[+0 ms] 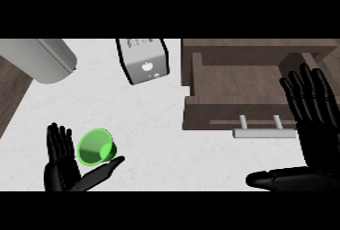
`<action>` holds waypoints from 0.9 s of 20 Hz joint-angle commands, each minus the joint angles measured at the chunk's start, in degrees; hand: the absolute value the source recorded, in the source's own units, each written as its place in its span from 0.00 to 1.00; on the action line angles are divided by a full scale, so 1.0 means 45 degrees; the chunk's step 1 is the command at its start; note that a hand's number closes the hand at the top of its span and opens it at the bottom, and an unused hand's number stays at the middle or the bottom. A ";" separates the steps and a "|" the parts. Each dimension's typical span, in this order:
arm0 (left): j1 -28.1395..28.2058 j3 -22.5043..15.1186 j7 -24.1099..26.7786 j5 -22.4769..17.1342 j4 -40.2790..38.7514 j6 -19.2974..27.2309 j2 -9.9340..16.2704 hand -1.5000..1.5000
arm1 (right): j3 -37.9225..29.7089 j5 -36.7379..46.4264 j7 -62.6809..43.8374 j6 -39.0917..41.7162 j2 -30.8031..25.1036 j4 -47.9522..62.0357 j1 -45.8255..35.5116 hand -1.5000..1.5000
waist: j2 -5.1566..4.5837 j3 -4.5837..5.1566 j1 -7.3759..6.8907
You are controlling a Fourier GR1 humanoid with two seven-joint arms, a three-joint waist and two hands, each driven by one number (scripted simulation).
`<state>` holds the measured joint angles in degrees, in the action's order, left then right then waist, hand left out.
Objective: Pick up the cup, place it into the drawer and close the drawer
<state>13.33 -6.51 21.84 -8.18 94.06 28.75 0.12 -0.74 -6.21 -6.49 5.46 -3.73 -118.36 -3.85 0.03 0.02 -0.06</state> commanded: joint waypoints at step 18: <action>-0.0316 0.2085 0.3606 -0.1879 -0.4459 -0.2292 0.0237 0.00 | -0.0369 -0.0495 -0.0297 0.0462 -0.0183 0.0044 -0.0198 0.00 | -0.0002 -0.0004 -0.0013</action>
<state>10.29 1.56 36.54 -15.82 75.30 20.82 0.55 -2.45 -8.33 -9.88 6.68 -4.95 -119.95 -5.23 0.06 -0.05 -0.06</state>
